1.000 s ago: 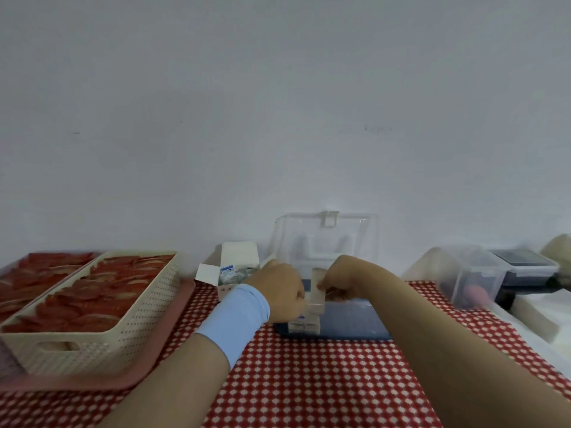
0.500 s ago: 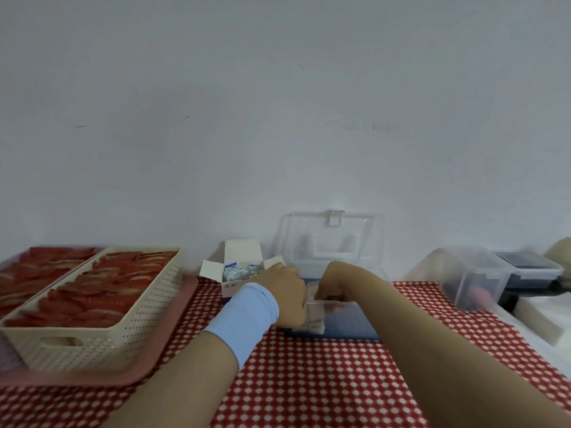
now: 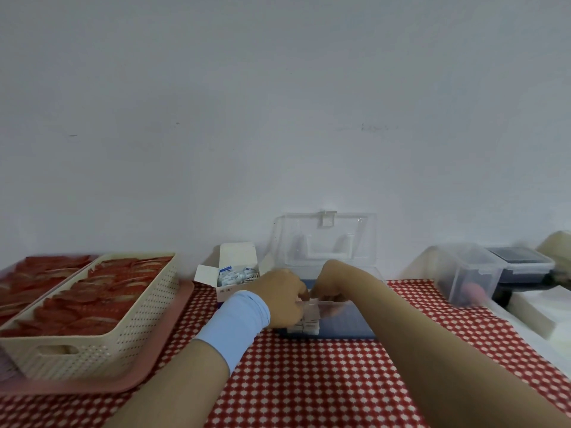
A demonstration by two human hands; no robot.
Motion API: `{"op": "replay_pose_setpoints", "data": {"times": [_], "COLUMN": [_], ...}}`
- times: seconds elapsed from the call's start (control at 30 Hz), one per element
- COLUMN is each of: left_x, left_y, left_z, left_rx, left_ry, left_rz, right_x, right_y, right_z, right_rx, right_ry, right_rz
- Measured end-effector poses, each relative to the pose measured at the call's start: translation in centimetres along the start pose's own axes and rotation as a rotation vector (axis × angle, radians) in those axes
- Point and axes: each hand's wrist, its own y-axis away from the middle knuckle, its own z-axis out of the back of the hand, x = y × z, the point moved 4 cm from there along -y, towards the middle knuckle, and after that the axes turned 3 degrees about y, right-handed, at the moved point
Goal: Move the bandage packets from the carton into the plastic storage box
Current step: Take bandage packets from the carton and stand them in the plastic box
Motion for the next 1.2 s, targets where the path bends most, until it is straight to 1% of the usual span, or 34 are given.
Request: {"op": "replay_pose_setpoints", "data": {"times": [0.1, 0.2, 0.33, 0.37, 0.4, 0.43, 0.5, 0.53, 0.63, 0.7, 0.87, 0.97, 1.1, 1.2], "left_x": [0.0, 0.3, 2.4, 3.3, 4.3, 5.3, 7.1, 7.9, 10.0, 10.8, 12.6, 13.7, 14.6, 15.3], "left_y": [0.6, 1.3, 2.4, 2.6, 2.9, 3.1, 3.6, 3.9, 4.7, 5.0, 4.8, 4.7, 4.5, 4.7], "left_z": [1.5, 3.0, 4.6, 5.0, 5.5, 5.8, 6.1, 6.1, 5.3, 4.6, 3.0, 2.3, 1.6, 1.8], "left_rx": [-0.142, -0.25, -0.329, -0.359, -0.39, -0.412, -0.412, -0.403, -0.396, -0.416, -0.465, -0.491, -0.508, -0.53], "left_ry": [0.103, 0.166, 0.252, 0.271, 0.281, 0.287, 0.269, 0.243, 0.173, 0.164, 0.246, 0.336, 0.481, 0.532], "left_rz": [-0.027, -0.034, 0.049, 0.078, 0.112, 0.148, 0.228, 0.274, 0.374, 0.395, 0.37, 0.348, 0.33, 0.344], "right_x": [0.2, 0.4, 0.4, 0.5, 0.9, 1.3, 2.7, 3.9, 8.2, 10.5, 13.3, 13.9, 14.6, 15.1], "right_y": [0.7, 1.4, 2.6, 3.0, 3.2, 3.6, 4.1, 4.2, 5.0, 4.7, 2.5, 1.2, 0.6, 0.3], "right_z": [0.4, 0.8, 1.5, 2.2, 3.0, 3.8, 5.1, 5.4, 4.8, 3.7, 1.1, 0.2, -0.3, -0.4], "right_rx": [-0.03, -0.046, -0.039, -0.095, -0.188, -0.289, -0.47, -0.515, -0.473, -0.417, -0.365, -0.371, -0.401, -0.395], "right_ry": [-0.028, 0.017, 0.03, 0.047, 0.023, -0.056, -0.157, -0.176, -0.18, -0.115, 0.142, 0.284, 0.355, 0.34], "right_rz": [0.002, 0.002, 0.012, 0.031, 0.067, 0.098, 0.207, 0.278, 0.5, 0.582, 0.616, 0.582, 0.591, 0.611]}}
